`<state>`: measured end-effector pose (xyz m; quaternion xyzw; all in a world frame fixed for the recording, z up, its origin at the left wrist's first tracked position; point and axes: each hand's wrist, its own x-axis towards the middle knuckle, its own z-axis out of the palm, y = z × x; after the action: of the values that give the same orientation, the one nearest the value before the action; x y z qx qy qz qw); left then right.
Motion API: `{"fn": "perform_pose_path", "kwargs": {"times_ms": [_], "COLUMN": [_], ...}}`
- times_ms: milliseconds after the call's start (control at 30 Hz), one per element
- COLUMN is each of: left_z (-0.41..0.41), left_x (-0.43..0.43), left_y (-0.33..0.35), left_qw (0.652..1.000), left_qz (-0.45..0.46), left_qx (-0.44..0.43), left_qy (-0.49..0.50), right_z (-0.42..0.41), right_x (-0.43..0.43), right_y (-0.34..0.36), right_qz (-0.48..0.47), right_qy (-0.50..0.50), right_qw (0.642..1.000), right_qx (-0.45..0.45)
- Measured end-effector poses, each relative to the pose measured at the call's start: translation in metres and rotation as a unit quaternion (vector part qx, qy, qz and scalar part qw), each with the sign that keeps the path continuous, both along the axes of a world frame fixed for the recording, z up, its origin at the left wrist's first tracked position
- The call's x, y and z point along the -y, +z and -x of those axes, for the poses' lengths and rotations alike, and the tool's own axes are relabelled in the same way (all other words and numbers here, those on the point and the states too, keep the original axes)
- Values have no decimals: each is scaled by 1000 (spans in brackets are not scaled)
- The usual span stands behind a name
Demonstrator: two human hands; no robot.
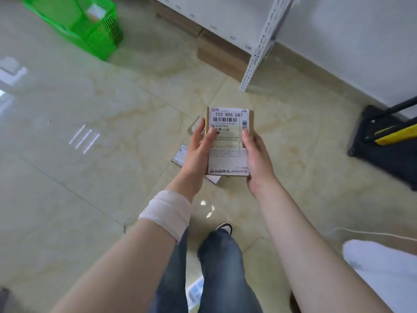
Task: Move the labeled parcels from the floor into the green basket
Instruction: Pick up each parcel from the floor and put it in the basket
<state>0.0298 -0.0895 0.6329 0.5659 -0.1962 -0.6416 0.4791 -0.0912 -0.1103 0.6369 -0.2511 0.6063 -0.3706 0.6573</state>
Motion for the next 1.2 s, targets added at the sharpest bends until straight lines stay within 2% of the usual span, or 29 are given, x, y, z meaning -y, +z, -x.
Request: {"fn": "perform_pose_path", "kwargs": {"times_ms": [200, 533, 867, 1200], "left_z": [-159, -391, -555, -737], "left_x": [-16, -21, 83, 187], "left_y": [43, 41, 28, 30], "left_qw": [996, 981, 980, 964], "left_qz": [13, -18, -21, -54], "left_qx": [5, 17, 32, 31], "left_qy": [92, 190, 197, 257], "right_z": [-165, -405, -572, -768], "right_x": [-2, 12, 119, 235], "right_y": [38, 39, 24, 28], "right_qz": [10, -13, -27, -33], "right_qy": [81, 176, 168, 226], "right_qw": [996, 984, 985, 973], "right_qx": [21, 30, 38, 37]}}
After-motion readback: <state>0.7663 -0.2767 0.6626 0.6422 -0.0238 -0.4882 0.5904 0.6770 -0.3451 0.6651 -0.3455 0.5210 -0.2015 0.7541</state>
